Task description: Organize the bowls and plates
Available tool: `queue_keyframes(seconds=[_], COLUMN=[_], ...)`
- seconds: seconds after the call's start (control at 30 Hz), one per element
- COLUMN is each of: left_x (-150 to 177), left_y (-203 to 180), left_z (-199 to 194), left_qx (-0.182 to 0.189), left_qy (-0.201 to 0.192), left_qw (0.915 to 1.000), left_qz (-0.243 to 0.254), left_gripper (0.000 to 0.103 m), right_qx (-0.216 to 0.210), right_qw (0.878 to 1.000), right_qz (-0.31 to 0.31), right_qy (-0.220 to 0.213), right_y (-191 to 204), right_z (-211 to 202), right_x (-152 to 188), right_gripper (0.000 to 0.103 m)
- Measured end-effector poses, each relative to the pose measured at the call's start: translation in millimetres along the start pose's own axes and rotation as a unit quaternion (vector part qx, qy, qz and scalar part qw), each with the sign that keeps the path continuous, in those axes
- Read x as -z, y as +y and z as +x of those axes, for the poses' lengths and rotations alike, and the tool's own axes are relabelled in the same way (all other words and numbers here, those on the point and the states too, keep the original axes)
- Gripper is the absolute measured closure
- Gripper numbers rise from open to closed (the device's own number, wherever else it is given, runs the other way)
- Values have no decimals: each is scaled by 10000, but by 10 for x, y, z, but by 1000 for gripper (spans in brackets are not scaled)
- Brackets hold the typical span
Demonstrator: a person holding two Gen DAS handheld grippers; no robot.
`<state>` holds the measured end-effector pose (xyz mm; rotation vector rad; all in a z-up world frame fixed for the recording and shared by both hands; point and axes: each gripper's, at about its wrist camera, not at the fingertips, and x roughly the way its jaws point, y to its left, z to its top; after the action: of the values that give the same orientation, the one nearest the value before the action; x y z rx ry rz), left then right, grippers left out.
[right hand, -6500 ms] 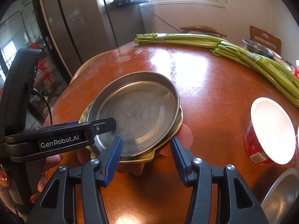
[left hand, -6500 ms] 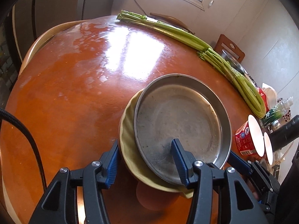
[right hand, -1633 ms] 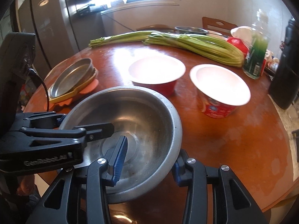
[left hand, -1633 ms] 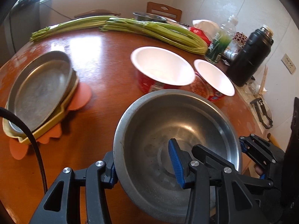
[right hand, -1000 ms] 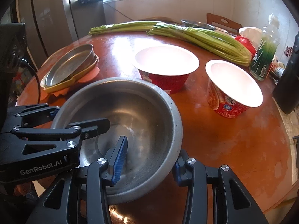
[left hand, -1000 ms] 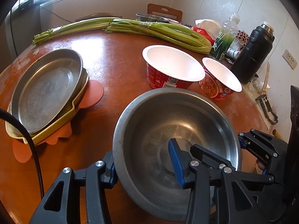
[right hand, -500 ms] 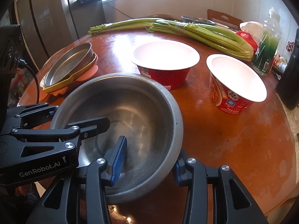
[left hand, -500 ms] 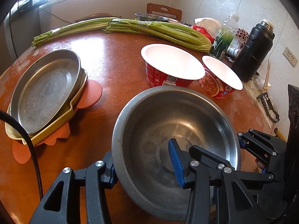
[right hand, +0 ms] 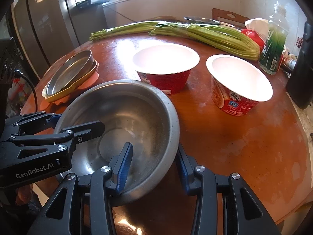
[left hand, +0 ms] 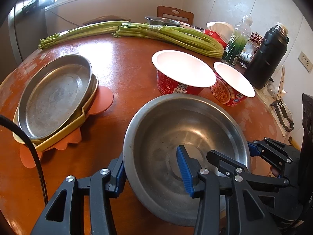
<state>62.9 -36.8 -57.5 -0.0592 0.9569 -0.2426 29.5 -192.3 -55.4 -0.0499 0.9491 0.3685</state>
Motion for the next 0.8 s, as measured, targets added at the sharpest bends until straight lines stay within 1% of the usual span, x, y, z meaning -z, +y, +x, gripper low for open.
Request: queue_keyframes(seconds=[0.2,0.57,0.73,0.8], left_x=[-9,-44,-148,-211], left_y=[-5,47,64,66], left_z=[-58,-281,-412,-459], left_qx=[-56,-177,-190,-230], left_qy=[-73,-333,-490,-561], left_qw=[10000,9992,9985,9980], left_qz=[-32,-141,-159,-157], left_gripper=[56,56,56,56], right_qx=[-15,-135,-184,-224], right_qw=[9996,9986,9974,9967], right_qz=[126,176,264,285], right_qy=[-245,-470,-651,-723], right_y=[-65,-105,-140,-154], right_z=[-145,-308,-420,-454], right_x=[-26,-75,-156,-196], right_gripper=[58,57,56,55])
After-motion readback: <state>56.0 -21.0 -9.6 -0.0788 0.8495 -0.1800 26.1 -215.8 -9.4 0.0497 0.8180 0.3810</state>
